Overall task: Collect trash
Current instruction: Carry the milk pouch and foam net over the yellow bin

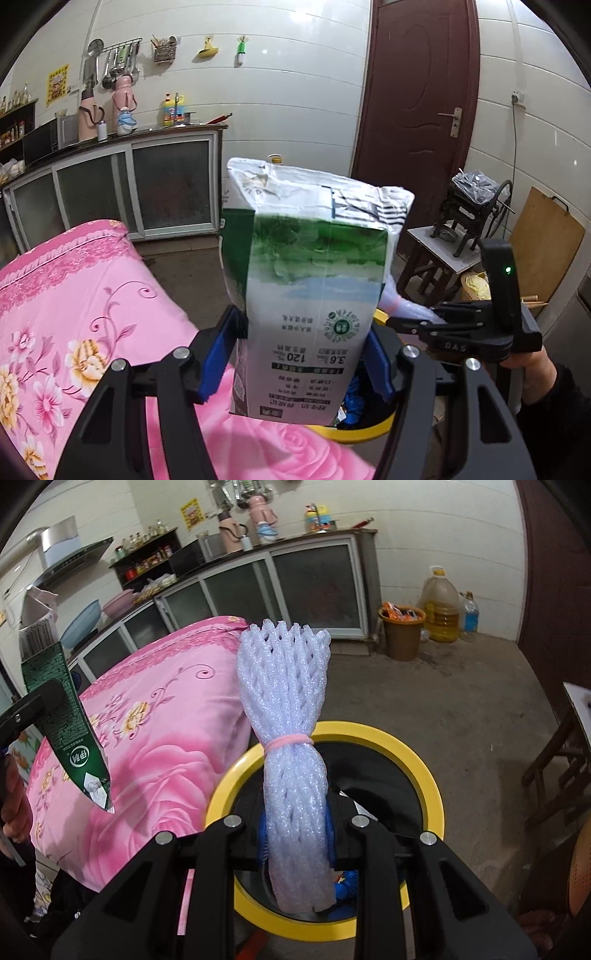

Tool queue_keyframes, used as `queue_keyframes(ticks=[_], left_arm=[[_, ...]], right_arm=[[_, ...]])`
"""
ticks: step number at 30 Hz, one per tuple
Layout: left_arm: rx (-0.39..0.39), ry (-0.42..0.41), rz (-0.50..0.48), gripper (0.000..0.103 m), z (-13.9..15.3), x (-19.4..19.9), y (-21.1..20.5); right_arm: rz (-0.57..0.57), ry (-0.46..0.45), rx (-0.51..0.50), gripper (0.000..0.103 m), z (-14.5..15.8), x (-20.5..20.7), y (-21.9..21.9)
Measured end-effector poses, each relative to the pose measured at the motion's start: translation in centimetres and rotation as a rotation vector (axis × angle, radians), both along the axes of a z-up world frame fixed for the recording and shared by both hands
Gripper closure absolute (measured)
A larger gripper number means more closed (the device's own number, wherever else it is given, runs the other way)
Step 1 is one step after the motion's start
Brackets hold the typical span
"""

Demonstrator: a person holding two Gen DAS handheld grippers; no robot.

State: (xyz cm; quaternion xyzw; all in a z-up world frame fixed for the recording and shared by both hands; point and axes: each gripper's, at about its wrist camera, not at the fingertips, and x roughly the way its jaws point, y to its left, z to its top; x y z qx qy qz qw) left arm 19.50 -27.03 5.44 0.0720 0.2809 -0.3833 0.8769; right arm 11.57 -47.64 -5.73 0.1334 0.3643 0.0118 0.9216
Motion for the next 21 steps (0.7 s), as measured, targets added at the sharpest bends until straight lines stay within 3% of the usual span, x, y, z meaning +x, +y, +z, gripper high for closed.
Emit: queue_keyframes(ticks=[11, 21], left_arm=[[0.031, -0.023, -0.027, 0.043, -1.8, -0.7, -4.6], [0.050, 0.015, -0.048, 0.043, -4.3, -0.2, -7.1]], right_arm=[[-0.153, 0.049, 0.055, 0.080, -3.4, 0.3, -3.0], [-0.197, 0.114, 0.064, 0.080, -6.6, 0.6, -3.7]])
